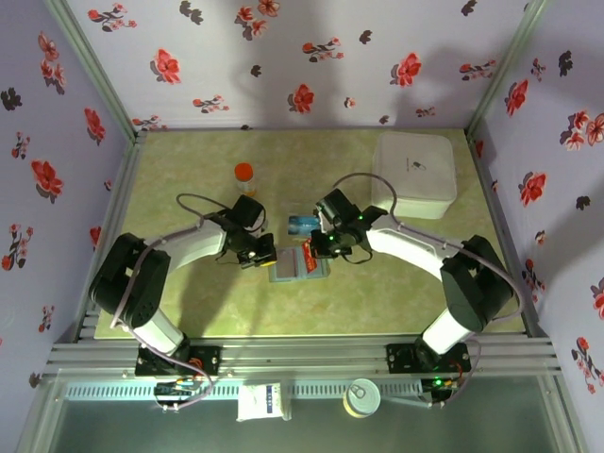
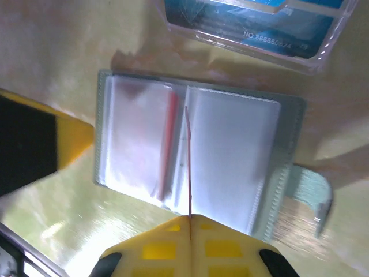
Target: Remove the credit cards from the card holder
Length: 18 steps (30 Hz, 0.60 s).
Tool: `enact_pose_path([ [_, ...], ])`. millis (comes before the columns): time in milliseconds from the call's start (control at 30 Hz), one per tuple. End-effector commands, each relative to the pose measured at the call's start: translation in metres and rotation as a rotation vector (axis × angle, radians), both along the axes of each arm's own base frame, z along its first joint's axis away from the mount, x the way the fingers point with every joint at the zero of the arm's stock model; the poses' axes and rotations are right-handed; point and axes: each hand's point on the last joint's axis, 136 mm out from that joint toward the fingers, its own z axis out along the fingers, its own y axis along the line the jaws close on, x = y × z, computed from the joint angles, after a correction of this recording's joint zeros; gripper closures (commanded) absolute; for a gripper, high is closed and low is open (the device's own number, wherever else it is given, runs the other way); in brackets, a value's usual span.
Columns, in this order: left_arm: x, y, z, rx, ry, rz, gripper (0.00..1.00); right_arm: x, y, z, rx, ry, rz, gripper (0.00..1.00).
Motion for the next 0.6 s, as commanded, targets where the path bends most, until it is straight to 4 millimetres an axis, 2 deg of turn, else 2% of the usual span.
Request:
enact_pose_path([
  [0,0.003,0.005,0.012,0.006,-0.032,0.005,0.97,-0.005,-0.025,0.009,-0.162,-0.065,0.184,0.96],
  [233,0.001,0.009,0.012,0.009,-0.034,0.004,0.96,-0.005,-0.036,0.022,-0.289,-0.157,0.502,0.97],
  [400,-0.003,0.006,0.007,0.003,-0.018,-0.007,0.95,-0.001,-0.032,0.035,-0.31,-0.248,0.734,1.0],
  [567,-0.013,0.003,-0.007,0.02,0.017,-0.037,0.95,0.023,-0.031,0.051,-0.391,-0.392,0.843,1.0],
])
